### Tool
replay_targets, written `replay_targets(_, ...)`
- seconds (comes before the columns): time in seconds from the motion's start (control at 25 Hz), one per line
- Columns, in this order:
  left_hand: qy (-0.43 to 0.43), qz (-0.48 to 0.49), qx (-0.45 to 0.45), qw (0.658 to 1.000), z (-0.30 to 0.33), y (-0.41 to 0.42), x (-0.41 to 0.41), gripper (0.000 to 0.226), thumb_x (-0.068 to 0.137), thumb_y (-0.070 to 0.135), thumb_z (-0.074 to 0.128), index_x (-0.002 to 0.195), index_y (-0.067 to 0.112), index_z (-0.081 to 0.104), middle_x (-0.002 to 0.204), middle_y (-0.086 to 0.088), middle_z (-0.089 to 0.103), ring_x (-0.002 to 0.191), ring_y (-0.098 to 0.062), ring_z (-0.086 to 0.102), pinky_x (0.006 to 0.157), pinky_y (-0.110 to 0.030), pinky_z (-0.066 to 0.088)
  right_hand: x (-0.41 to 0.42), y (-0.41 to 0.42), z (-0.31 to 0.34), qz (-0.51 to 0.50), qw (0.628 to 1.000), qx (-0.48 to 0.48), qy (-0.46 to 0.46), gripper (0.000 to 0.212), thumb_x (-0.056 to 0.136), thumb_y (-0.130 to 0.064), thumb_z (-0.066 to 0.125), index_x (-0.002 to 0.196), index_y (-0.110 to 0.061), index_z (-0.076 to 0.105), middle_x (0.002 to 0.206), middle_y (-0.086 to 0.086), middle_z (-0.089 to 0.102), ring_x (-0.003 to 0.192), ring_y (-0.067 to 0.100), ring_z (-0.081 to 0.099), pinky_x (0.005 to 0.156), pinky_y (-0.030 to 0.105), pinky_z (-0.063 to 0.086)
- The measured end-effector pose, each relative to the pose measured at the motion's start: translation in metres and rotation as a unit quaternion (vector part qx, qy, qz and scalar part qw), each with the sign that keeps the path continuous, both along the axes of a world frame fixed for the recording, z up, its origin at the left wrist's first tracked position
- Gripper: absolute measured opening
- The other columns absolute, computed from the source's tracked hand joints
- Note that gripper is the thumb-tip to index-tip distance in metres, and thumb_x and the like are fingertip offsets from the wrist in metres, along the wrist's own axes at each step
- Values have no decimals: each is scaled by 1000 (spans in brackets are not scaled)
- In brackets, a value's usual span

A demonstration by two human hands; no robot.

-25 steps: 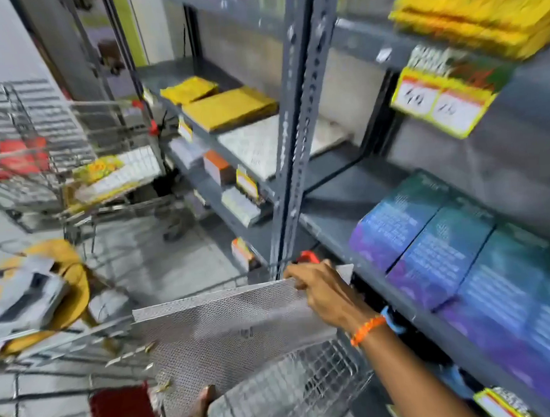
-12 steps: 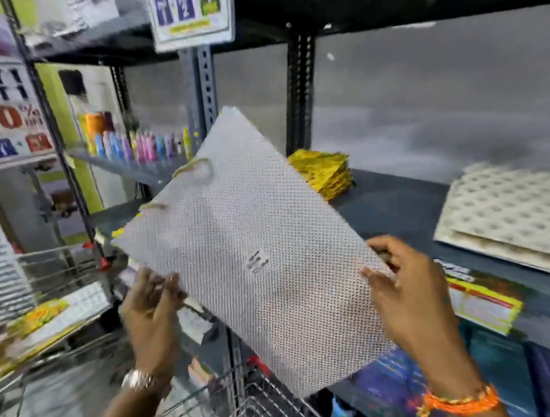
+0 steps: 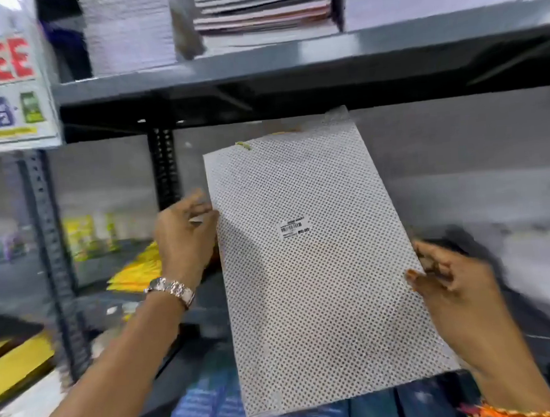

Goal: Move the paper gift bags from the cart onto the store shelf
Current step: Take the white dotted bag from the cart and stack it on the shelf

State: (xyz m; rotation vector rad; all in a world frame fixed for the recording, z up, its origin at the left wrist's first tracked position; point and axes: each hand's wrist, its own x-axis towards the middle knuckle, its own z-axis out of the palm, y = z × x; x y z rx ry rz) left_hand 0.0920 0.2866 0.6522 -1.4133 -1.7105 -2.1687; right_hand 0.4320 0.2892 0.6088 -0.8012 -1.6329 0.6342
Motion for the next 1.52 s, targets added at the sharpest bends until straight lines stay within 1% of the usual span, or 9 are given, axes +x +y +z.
replay_targets(0.08, 56, -119, -55, 990, 5, 39, 46, 59, 80, -2, 63, 135, 16, 54, 110, 3, 75, 98, -15, 71, 89, -40, 57, 45, 13, 5, -34, 999, 0, 17, 73, 88, 15, 58, 87, -57, 73, 90, -27, 77, 84, -10, 71, 67, 2, 49)
replay_targets(0.24, 126, -228, -133, 956, 10, 96, 163, 51, 67, 15, 76, 95, 54, 60, 87, 21, 76, 78, 4, 72, 64, -15, 57, 158, 39, 17, -108, 993, -18, 48, 73, 89, 20, 53, 79, -48, 78, 82, -20, 79, 76, -7, 72, 63, 6, 51)
replay_targets(0.48, 122, -303, -181, 928, 4, 164, 316, 67, 70, 5, 79, 129, 9, 48, 109, -8, 68, 98, -26, 69, 88, -46, 57, 302, 89, 27, -227, 969, -97, 30, 35, 90, 15, 58, 98, -12, 78, 89, -2, 80, 87, 12, 75, 67, 15, 54)
replay_targets(0.68, 198, -274, -251, 907, 5, 205, 401, 91, 67, 20, 85, 145, 12, 38, 129, -8, 59, 109, -22, 63, 91, -25, 53, 367, 134, 33, -354, 912, -169, -118, 24, 87, 7, 62, 63, 7, 59, 56, 9, 51, 53, 19, 42, 57, 27, 32)
replay_targets(0.8, 242, -277, -304, 879, -7, 213, 423, 87, 73, 28, 82, 147, 12, 38, 141, -9, 53, 126, -25, 55, 102, -25, 46, 369, 150, 21, -394, 870, -205, -214, 16, 89, -5, 64, 83, 10, 61, 69, 15, 49, 60, 23, 44, 58, 29, 30)
replay_targets(0.92, 269, -293, -320, 860, -15, 197, 421, 76, 78, 37, 75, 144, 17, 45, 144, -7, 51, 130, -23, 51, 102, -22, 40, 363, 150, 11, -359, 849, -256, -292, 46, 95, -28, 62, 126, 5, 54, 122, 23, 64, 102, 35, 63, 76, 30, 45)
replay_targets(1.04, 224, -372, -318, 843, -23, 153, 401, 82, 64, 58, 75, 136, 26, 52, 138, -3, 56, 126, -18, 54, 107, -34, 44, 363, 129, 13, -337, 856, -215, -326, 77, 93, -50, 59, 147, 0, 37, 152, 18, 45, 135, 36, 48, 105, 38, 44)
replay_targets(1.24, 237, -415, -323, 817, -49, 84, 394, 93, 51, 66, 75, 135, 34, 53, 122, 6, 67, 116, -12, 63, 105, -39, 48, 356, 78, 21, -211, 866, -249, -378, 91, 69, -75, 64, 143, -24, 48, 133, -15, 55, 126, 17, 56, 95, 20, 42)
replay_targets(1.52, 284, -352, -328, 829, -58, 71, 411, 73, 81, 38, 73, 146, 28, 43, 133, 2, 60, 123, -15, 57, 107, -36, 45, 367, 87, 35, -186, 801, -305, -480, 147, 32, -69, 84, 156, -20, 24, 163, -1, 29, 148, 23, 31, 121, 40, 29)
